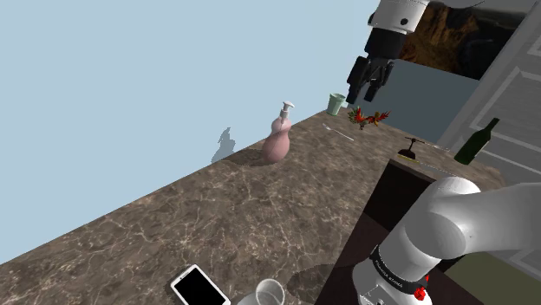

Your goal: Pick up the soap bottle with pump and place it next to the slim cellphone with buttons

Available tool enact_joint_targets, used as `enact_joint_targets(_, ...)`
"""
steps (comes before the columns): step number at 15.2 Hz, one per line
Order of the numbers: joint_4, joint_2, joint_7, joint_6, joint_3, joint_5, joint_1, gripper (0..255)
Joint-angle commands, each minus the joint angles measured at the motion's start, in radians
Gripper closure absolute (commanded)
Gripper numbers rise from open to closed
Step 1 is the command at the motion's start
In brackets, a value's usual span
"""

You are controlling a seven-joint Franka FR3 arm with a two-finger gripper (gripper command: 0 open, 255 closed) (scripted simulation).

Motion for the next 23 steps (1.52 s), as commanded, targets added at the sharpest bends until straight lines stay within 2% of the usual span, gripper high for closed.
enact_joint_targets(1, 0.000, 0.000, 0.000, 0.000, 0.000, 0.000, 0.000, 0)
enact_joint_targets(12, 0.118, 0.367, -0.071, 0.247, -0.065, -0.036, -0.017, 0)
enact_joint_targets(23, 0.397, 0.776, -0.142, 0.375, -0.116, -0.020, -0.033, 0)
